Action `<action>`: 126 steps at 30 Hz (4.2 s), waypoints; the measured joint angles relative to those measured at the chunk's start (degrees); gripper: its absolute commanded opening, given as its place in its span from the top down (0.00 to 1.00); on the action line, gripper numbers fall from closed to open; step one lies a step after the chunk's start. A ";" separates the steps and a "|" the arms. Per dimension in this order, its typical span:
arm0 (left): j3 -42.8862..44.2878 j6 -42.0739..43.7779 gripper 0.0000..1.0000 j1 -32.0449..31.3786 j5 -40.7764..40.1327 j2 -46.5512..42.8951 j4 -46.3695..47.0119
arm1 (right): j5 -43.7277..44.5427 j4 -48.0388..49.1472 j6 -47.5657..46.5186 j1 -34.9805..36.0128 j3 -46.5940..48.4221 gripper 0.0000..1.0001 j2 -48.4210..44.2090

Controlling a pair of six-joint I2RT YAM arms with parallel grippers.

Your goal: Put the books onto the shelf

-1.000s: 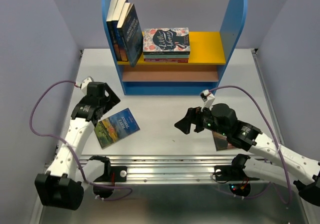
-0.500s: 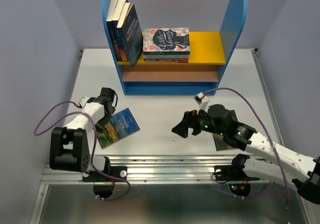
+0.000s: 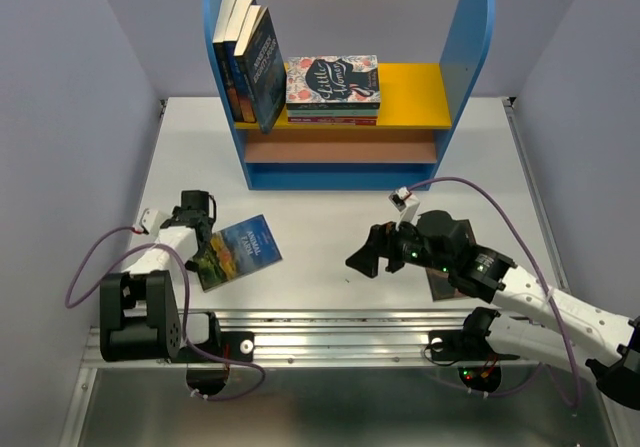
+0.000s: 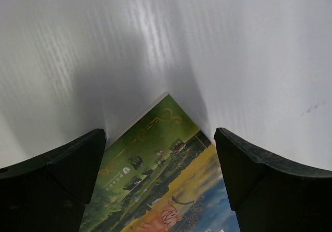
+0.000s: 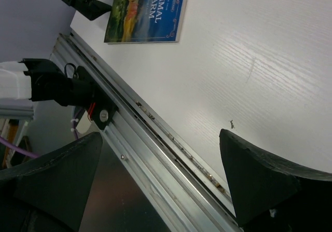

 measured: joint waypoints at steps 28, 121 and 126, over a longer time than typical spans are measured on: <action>13.20 -12.20 0.02 -49.31 5.53 13.68 -3.08 | 0.94 -0.22 1.51 0.00 -2.82 0.00 -1.36; 13.92 9.33 0.75 -46.99 16.76 20.65 19.08 | 6.51 9.05 12.28 -12.07 4.15 0.64 31.58; 13.92 8.92 0.75 -47.34 16.00 20.55 18.80 | 5.95 9.46 12.39 -12.07 4.13 0.71 32.68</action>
